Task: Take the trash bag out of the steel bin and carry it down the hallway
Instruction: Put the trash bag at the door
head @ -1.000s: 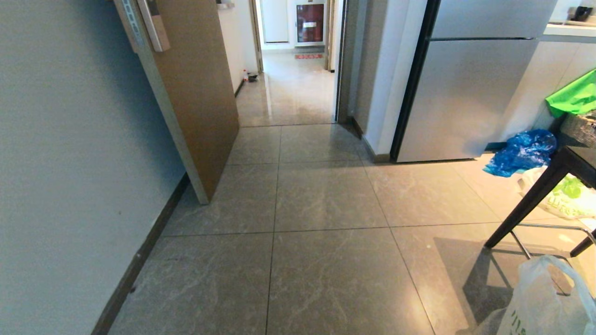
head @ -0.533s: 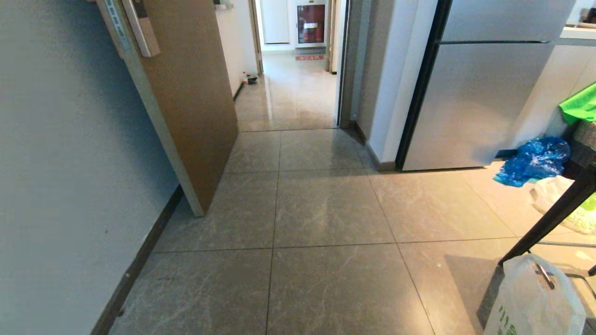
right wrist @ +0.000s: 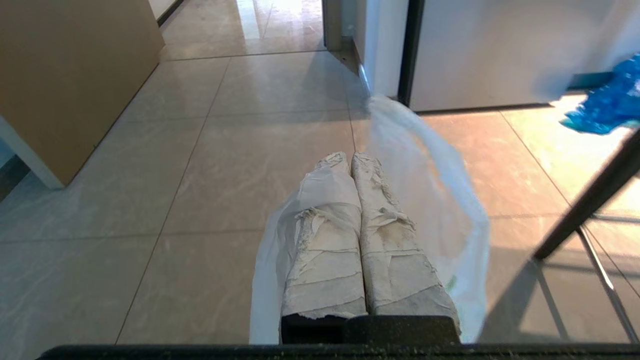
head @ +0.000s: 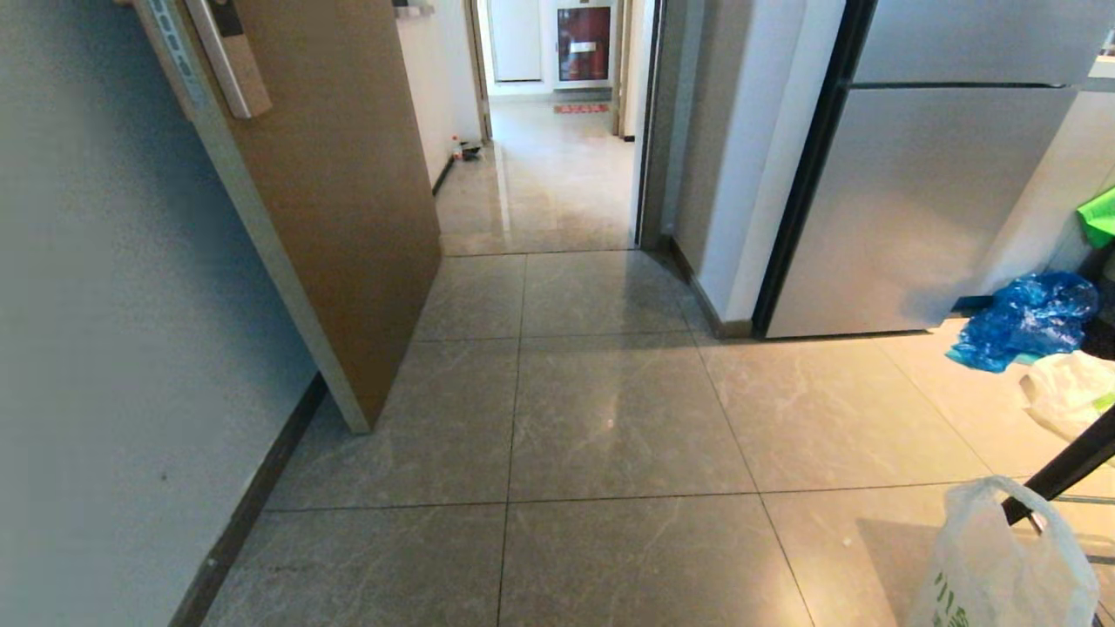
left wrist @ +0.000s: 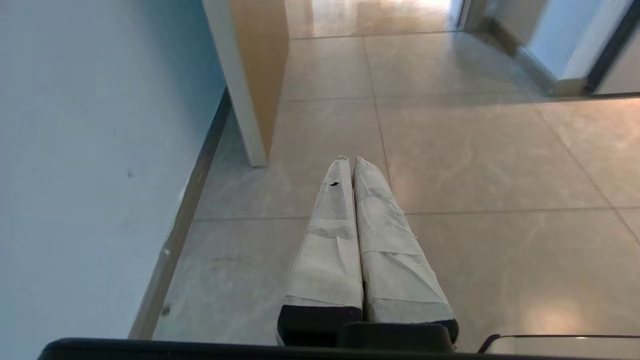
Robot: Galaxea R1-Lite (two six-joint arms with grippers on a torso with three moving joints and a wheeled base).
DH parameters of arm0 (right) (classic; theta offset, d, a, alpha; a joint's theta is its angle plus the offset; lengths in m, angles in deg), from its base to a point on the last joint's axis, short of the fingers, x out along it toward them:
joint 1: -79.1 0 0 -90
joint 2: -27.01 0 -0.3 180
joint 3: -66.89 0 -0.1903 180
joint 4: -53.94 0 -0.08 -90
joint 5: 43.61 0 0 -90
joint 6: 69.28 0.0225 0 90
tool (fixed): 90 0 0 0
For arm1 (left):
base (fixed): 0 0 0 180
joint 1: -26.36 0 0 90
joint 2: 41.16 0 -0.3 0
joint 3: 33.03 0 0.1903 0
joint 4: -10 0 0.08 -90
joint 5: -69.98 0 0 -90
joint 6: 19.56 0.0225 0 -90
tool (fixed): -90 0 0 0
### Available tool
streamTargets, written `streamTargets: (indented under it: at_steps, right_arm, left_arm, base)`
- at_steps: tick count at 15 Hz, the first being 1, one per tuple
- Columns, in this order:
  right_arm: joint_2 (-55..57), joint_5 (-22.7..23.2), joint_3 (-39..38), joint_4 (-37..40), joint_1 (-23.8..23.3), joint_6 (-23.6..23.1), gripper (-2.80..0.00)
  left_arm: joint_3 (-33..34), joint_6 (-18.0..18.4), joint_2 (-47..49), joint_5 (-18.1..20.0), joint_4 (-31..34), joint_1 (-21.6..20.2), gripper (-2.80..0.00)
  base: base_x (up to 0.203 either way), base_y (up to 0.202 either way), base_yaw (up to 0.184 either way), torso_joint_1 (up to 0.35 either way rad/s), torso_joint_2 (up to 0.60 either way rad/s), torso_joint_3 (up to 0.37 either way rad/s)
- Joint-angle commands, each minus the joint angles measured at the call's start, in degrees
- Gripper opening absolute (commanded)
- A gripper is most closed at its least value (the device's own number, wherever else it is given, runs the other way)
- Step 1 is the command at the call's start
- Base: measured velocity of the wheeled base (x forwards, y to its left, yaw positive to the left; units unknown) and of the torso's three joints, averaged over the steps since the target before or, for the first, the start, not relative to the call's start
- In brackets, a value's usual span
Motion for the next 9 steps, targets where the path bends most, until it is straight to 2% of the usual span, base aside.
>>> streamTargets:
  at_steps: [1, 9]
  right_arm:
    - [-0.01, 0.0, -1.76, 0.03, 0.0, 0.02, -2.8]
    - [-0.01, 0.0, -1.76, 0.03, 0.0, 0.0, -2.8]
  left_arm:
    - [0.0, 0.05, 0.0, -0.06, -0.04, 0.0, -2.8]
    - [0.0, -0.06, 0.0, -0.06, -0.04, 0.0, -2.8]
  base:
    - [0.193, 0.0, 0.004, 0.007, 0.0, 0.007]
    - [0.192, 0.0, -0.001, 0.004, 0.0, 0.002]
